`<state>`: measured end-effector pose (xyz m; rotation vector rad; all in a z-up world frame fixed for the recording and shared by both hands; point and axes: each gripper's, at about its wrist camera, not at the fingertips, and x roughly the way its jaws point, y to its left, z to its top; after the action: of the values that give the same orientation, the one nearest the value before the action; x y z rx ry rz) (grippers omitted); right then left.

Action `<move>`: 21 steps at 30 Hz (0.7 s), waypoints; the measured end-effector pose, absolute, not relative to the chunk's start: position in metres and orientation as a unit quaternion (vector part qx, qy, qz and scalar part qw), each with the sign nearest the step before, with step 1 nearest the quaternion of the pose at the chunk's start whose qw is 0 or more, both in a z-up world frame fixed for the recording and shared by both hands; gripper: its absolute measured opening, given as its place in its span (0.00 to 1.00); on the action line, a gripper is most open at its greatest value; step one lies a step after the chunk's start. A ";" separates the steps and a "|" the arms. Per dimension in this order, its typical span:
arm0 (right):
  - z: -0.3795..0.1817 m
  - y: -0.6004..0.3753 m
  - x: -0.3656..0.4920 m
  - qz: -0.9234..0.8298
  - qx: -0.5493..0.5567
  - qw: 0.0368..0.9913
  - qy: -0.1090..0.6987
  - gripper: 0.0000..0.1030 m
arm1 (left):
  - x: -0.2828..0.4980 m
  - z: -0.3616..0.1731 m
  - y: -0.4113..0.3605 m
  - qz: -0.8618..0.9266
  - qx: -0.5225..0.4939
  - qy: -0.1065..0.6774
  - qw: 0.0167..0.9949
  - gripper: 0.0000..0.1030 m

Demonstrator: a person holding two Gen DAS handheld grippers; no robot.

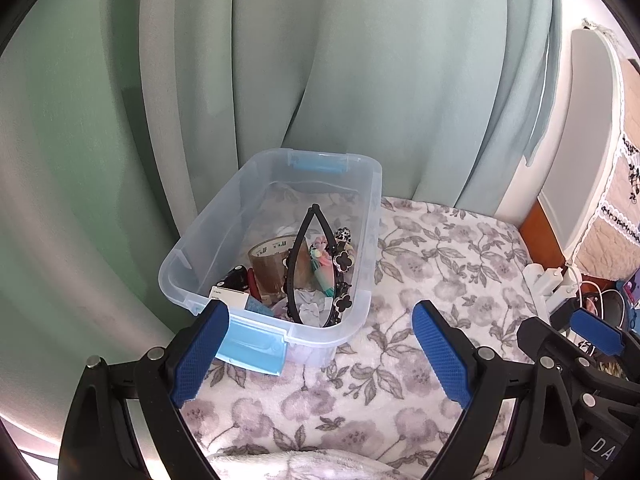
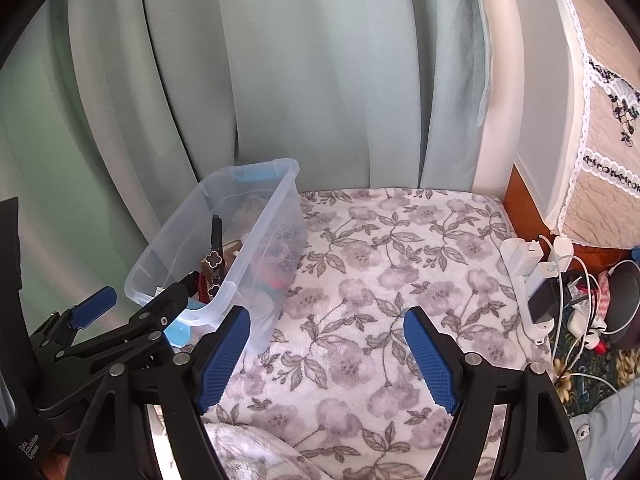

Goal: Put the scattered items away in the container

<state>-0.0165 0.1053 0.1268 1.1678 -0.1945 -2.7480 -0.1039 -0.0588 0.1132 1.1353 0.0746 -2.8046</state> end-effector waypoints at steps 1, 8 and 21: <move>0.127 0.105 -0.017 -0.916 0.389 0.075 -0.065 0.80 | -0.104 0.113 -0.059 -0.925 0.375 0.025 0.058 0.91; 0.127 0.105 -0.016 -0.916 0.389 0.075 -0.064 0.80 | -0.104 0.113 -0.059 -0.925 0.374 0.024 0.057 0.91; 0.130 0.104 -0.015 -0.916 0.389 0.074 -0.062 0.80 | -0.103 0.113 -0.061 -0.926 0.373 0.028 0.057 0.91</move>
<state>-0.0146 0.1037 0.1295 1.1683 -0.1876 -2.7504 -0.1029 -0.0613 0.1135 1.1298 0.0857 -2.8082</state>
